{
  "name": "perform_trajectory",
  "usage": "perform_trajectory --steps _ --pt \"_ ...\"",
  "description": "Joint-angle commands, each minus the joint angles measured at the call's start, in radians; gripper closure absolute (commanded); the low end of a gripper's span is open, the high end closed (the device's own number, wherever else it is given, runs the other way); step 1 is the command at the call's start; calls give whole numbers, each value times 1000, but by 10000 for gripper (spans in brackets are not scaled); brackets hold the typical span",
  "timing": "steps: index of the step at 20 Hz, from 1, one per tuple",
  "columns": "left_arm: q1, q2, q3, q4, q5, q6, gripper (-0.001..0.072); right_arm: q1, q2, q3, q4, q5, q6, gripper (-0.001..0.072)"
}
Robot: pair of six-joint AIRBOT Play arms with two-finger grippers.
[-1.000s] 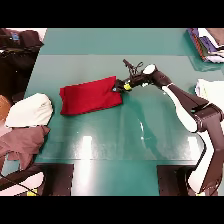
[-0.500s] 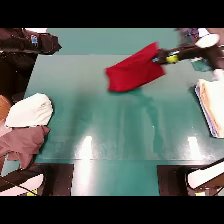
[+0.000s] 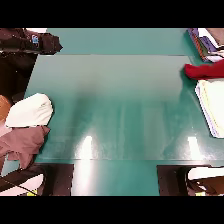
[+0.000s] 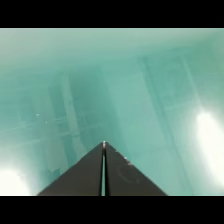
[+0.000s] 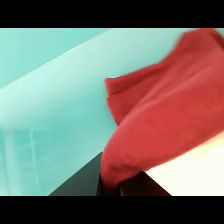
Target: Fold the shirts.
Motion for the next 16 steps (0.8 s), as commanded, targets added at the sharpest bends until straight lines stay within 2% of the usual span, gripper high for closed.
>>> perform_trajectory --steps 1,4,8,12,16 --pt "0 1 0 0 7 -24 679 -106 5 0 26 11 14 693" --pt "0 -1 0 0 8 -24 678 -109 17 10 116 7 13 693" --pt "0 -1 0 0 5 -24 678 -109 64 106 119 41 12 693" --pt "0 -1 0 0 3 -24 678 -140 167 77 -10 48 13 693" --pt "0 -1 0 0 -2 -23 678 -193 267 -87 -119 94 11 693"
